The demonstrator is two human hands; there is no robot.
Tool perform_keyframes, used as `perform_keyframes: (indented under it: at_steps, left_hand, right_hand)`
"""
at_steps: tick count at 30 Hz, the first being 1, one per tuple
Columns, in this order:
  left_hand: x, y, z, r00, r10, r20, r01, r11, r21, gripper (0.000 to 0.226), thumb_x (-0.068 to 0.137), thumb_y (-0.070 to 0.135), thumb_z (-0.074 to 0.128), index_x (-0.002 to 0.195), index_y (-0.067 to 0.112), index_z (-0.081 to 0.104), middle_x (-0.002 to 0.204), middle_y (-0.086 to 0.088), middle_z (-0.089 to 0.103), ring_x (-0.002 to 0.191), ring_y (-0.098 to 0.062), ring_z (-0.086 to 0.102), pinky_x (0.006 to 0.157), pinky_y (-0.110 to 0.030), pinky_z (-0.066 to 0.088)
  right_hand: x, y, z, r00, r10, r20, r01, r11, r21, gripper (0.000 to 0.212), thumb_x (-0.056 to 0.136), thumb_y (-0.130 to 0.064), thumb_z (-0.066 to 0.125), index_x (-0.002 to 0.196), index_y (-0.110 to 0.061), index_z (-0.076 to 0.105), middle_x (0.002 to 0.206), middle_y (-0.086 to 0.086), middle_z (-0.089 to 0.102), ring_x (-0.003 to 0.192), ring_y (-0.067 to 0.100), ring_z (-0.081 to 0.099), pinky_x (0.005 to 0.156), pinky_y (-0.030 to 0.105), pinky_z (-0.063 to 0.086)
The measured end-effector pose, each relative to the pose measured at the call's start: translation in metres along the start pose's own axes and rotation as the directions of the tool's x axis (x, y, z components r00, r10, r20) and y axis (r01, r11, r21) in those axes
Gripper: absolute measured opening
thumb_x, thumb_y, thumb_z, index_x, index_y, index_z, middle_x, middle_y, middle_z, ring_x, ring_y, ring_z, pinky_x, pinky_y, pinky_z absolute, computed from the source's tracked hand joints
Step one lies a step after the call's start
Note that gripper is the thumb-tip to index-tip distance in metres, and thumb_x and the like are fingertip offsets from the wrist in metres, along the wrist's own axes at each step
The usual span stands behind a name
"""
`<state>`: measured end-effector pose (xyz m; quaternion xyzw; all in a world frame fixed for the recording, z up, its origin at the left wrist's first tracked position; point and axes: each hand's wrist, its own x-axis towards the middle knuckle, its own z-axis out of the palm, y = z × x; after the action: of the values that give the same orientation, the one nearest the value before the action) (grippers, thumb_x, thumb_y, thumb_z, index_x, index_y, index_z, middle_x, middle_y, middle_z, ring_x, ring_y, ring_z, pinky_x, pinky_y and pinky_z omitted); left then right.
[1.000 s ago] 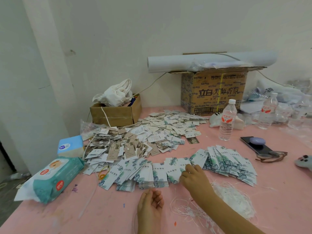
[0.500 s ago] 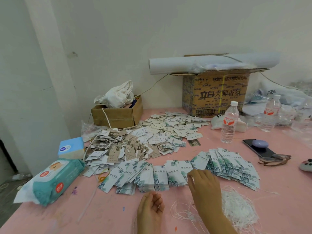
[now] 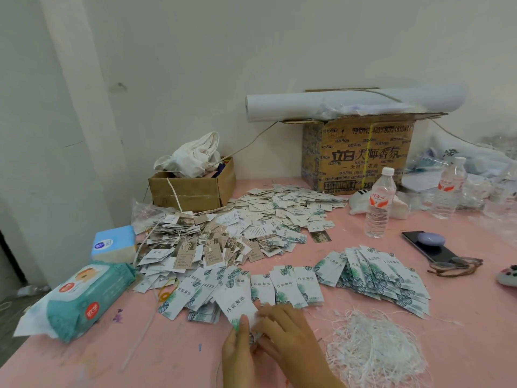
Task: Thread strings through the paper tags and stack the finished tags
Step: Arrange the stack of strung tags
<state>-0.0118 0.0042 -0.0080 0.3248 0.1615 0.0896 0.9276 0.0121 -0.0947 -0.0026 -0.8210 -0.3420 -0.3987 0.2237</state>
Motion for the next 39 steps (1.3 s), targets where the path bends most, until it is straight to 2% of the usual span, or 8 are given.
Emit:
perform_keyframes:
  at_steps: [4,7,9,12,16,22,27,39]
  left_hand:
    - [0.001,0.0,-0.003,0.983,0.177,-0.049,-0.169,0.977,0.133,0.025,0.1,0.013,0.045,0.106,0.003,0.067,0.096,-0.015,0.075,0.087,-0.022,0.074,0.06,-0.022,0.058]
    - [0.003,0.002,-0.006,0.98,0.197,-0.034,-0.188,0.965,0.183,0.023,0.099,0.012,0.048,0.109,0.001,0.066,0.099,-0.015,0.075,0.091,-0.023,0.073,0.063,-0.021,0.058]
    - [0.001,-0.001,-0.004,0.98,0.197,0.005,-0.191,0.948,0.255,0.022,0.098,0.014,0.051,0.107,0.004,0.068,0.098,-0.012,0.076,0.09,-0.021,0.074,0.064,-0.021,0.058]
    - [-0.002,-0.004,-0.002,0.981,0.189,0.028,-0.188,0.928,0.322,0.019,0.096,0.015,0.054,0.103,0.007,0.07,0.094,-0.011,0.076,0.087,-0.018,0.074,0.062,-0.019,0.057]
    - [-0.003,-0.005,-0.001,0.978,0.208,0.029,-0.205,0.917,0.342,0.016,0.095,0.009,0.056,0.104,0.005,0.069,0.089,-0.011,0.077,0.082,-0.019,0.075,0.06,-0.019,0.056]
    - [-0.006,-0.004,-0.001,0.967,0.254,0.007,-0.245,0.927,0.284,0.024,0.095,0.002,0.055,0.113,0.016,0.06,0.092,-0.012,0.076,0.078,-0.025,0.075,0.057,-0.022,0.056]
    - [-0.003,-0.003,-0.004,0.964,0.265,0.001,-0.258,0.937,0.233,0.035,0.095,-0.005,0.049,0.125,0.013,0.056,0.091,-0.008,0.077,0.072,-0.025,0.074,0.053,-0.021,0.054]
    - [-0.004,-0.006,-0.006,0.962,0.274,-0.001,-0.261,0.917,0.301,0.032,0.103,0.009,0.04,0.131,0.02,0.051,0.096,-0.009,0.076,0.076,-0.025,0.073,0.059,-0.025,0.057]
  right_hand:
    - [-0.005,0.006,-0.003,0.937,0.26,0.235,-0.26,0.965,-0.033,0.073,0.065,-0.033,0.085,0.13,-0.024,0.054,0.133,-0.004,0.056,0.124,0.011,0.046,0.102,0.023,0.036]
    - [-0.012,0.016,0.008,0.877,0.298,0.377,-0.297,0.953,-0.062,0.076,0.096,-0.029,0.05,0.148,-0.037,-0.005,0.156,-0.021,-0.005,0.147,0.005,-0.006,0.112,0.021,-0.017]
    - [-0.017,0.022,0.021,0.855,0.295,0.426,-0.282,0.955,-0.096,0.071,0.097,-0.02,0.04,0.151,-0.035,-0.003,0.158,-0.018,0.006,0.145,0.007,-0.017,0.108,0.025,-0.027]
    - [-0.016,0.021,0.021,0.829,0.346,0.44,-0.3,0.938,-0.173,0.065,0.084,-0.018,0.061,0.145,-0.028,0.04,0.132,-0.013,0.058,0.145,0.014,0.016,0.114,0.032,-0.004]
    - [-0.009,0.018,0.019,0.892,0.33,0.309,-0.281,0.94,-0.193,0.05,0.056,-0.024,0.087,0.103,-0.031,0.072,0.09,-0.019,0.073,0.111,0.016,0.064,0.098,0.037,0.027]
    - [-0.002,0.014,0.018,0.938,0.287,0.194,-0.222,0.928,-0.299,0.035,0.077,-0.028,0.057,0.108,-0.032,0.071,0.102,-0.014,0.073,0.112,0.019,0.064,0.1,0.04,0.032]
    - [0.0,0.01,0.012,0.925,0.313,0.217,-0.258,0.934,-0.248,0.041,0.048,-0.027,0.093,0.085,-0.032,0.075,0.081,-0.019,0.073,0.1,0.014,0.069,0.091,0.035,0.049]
    - [-0.002,0.015,0.016,0.958,0.276,0.077,-0.248,0.933,-0.259,0.044,0.046,-0.01,0.092,0.085,-0.022,0.076,0.076,-0.009,0.074,0.088,0.02,0.071,0.084,0.035,0.045]
